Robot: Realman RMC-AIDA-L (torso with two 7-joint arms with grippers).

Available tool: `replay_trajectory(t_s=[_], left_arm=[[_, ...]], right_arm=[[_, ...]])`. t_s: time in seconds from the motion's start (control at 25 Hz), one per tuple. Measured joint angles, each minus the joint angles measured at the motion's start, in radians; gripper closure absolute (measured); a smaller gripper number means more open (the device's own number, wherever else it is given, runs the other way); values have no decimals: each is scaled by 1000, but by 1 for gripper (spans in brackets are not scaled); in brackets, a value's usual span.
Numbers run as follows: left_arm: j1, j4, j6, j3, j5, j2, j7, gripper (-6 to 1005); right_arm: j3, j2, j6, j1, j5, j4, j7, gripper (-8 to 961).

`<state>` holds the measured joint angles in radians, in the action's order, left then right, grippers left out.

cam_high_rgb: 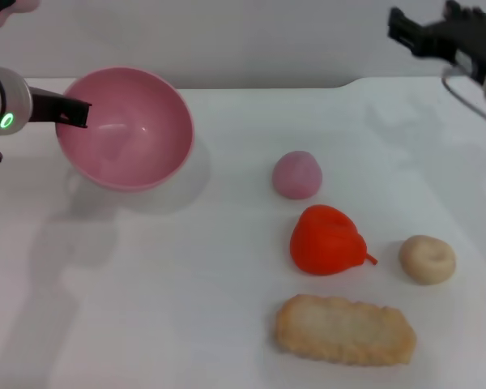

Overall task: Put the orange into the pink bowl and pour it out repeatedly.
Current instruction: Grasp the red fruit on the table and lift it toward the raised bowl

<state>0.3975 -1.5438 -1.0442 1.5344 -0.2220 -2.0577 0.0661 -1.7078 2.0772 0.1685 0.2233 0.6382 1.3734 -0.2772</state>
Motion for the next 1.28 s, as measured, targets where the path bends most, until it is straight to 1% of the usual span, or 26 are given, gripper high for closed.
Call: replay_trajectory(t_s=[0.04,0.12,0.24,0.28,0.36,0.44,0.48,0.6,0.68,0.84,1.0,1.12,1.28], left_arm=[[0,0,0,0,0,0,0,957],[-1,12,16,4,-3,-1,0,957],[2,23,24,6,-3,-1,0,957],[2,23,24,6,-3,-1,0,957],[7,36,36,8,-3,-1,1,957],[8,38,39,8,-4,-1,0,957],[8,38,41,9,-4,-2,-1,957],[9,43,48,7,-5,-2,-4,957],[10,44,50,7,-5,-2,-4,957],[19,52,59,9,-5,-2,-5,957],[32,72,63,9,-5,-2,-5,957],[52,107,70,8,-5,-2,-5,957],[72,133,75,6,-5,-2,-1,957]], right_arm=[[23,-1,80,8,-2,50,1,128],[79,-3,271,47,-9,128,12,128],[137,-6,534,135,-76,191,86,127],[141,-6,589,157,-106,199,111,127],[131,-6,724,212,-203,207,166,127],[89,-3,810,242,-279,205,206,127],[47,-1,845,247,-317,200,231,127],[-74,0,882,245,-398,201,288,127],[-114,2,884,238,-405,201,298,127],[-134,3,885,232,-395,182,307,127],[-145,3,863,204,-392,177,310,127],[-145,4,843,192,-384,177,333,127],[-136,1,825,189,-320,166,339,127]])
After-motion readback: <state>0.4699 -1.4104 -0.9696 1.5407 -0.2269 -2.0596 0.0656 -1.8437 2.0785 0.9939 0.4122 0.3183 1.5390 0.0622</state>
